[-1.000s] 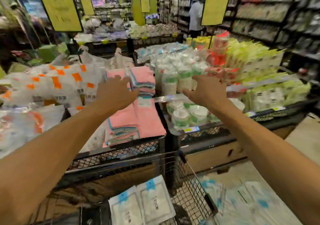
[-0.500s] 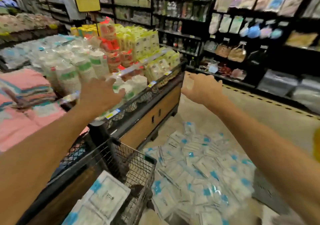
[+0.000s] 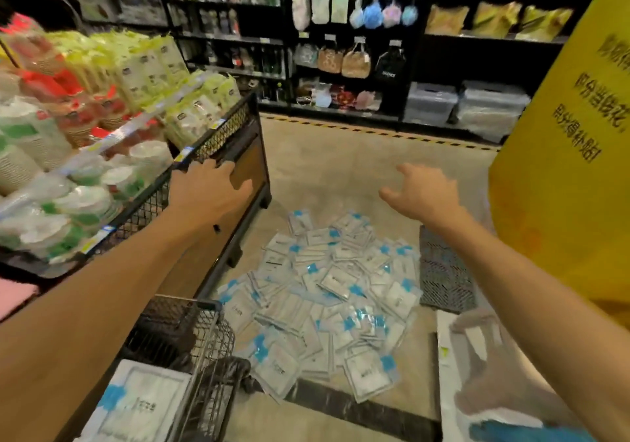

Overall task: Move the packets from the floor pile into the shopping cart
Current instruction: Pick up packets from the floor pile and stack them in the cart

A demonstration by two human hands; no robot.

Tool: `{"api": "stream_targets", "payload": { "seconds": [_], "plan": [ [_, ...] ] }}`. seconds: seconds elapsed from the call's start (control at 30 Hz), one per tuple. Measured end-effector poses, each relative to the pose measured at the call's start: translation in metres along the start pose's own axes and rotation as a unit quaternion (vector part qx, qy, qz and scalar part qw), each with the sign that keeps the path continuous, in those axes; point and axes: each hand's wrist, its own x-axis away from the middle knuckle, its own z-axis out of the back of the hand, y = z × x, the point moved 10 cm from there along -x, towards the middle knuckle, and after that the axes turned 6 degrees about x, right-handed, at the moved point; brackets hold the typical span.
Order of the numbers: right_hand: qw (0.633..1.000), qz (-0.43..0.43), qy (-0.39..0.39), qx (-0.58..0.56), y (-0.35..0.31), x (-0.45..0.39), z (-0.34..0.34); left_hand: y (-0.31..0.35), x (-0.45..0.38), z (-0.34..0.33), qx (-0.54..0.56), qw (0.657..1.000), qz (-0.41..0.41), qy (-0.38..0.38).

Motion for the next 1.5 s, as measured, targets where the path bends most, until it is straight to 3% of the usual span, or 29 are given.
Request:
{"api": "stream_targets", "payload": {
  "seconds": [0.27,0.57,0.97,1.2,1.5],
  "plan": [
    [0.997,-0.039,-0.068,0.012,0.124,-0.016,-0.084,0.093,-0.019,-0.089,-0.016,0.999,-0.004,-0.048],
    [0.981,-0.101,-0.165,0.013,0.177,-0.008,-0.215,0.103,-0.047,-0.237,-0.005,0.990,-0.030,-0.136],
    [0.965,-0.096,-0.238,0.049,0.136,-0.024,-0.432,0.049,-0.055,-0.506,-0.004,0.966,-0.012,-0.258],
    [0.959,-0.029,-0.271,0.081,0.112,-0.050,-0.629,-0.014,-0.030,-0.694,-0.006,0.957,0.059,-0.283],
    [0.939,0.110,-0.305,0.116,0.048,-0.037,-0.872,-0.090,0.072,-0.925,-0.032,0.922,0.170,-0.346]
  ]
}}
